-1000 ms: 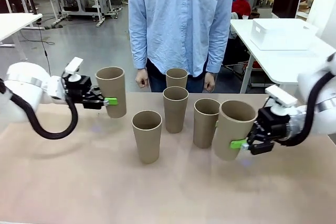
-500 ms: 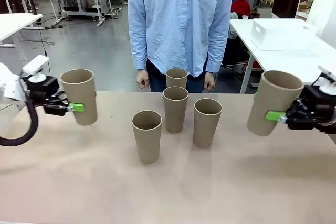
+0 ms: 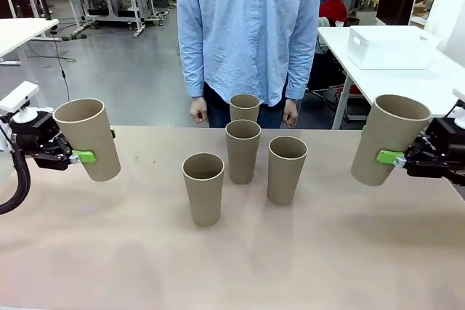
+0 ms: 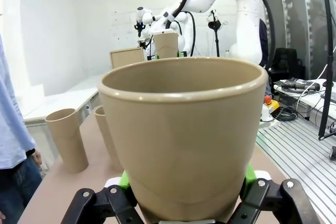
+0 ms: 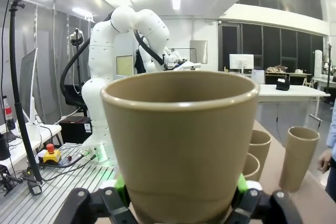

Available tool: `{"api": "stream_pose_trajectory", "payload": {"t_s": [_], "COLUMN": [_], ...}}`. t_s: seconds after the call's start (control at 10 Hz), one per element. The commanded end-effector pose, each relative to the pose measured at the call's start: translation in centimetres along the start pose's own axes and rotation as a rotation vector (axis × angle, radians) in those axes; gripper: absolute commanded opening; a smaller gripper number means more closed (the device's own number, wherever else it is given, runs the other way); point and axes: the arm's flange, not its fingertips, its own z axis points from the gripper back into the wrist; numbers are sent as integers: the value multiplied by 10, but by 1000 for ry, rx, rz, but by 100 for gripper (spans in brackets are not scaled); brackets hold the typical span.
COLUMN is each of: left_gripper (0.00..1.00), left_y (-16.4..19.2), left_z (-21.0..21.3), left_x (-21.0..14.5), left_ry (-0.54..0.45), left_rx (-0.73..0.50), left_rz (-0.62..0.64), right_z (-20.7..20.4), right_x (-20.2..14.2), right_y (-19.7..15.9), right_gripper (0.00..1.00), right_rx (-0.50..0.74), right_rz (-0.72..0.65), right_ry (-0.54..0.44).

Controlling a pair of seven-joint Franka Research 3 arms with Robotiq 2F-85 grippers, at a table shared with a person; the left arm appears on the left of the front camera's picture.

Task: Stack the cups and store them in the basket.
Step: Pick up two Reusable plastic cups , one in each hand.

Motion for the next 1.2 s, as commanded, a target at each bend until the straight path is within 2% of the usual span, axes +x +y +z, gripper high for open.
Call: {"api": "stream_pose_trajectory", "payload": {"t_s": [0.0,0.7,0.8,0.9,1.1], "left_gripper": [84,84,84,84,84], "left_y": [-16,-27,-27,-23,-23], "left_z": [-11,-44,-46,-36,-36], "left_x": [1,4,8,2,2], "left_ry": [-23,-5,-15,0,0], "left_rx": [-7,39,76,11,11], "left_rz": [-32,-36,-34,4,4], "right_z": [-1,-20,-19,-5,-5], "right_x": [-16,-48,-49,-47,-47], "right_y": [12,17,18,-5,-5], "right_gripper": [84,84,84,84,84], "right_rx": [-18,-26,-29,-6,-6], "right_rz": [-10,-3,-16,-33,-33], "right_ry": [-8,37,19,29,29]}}
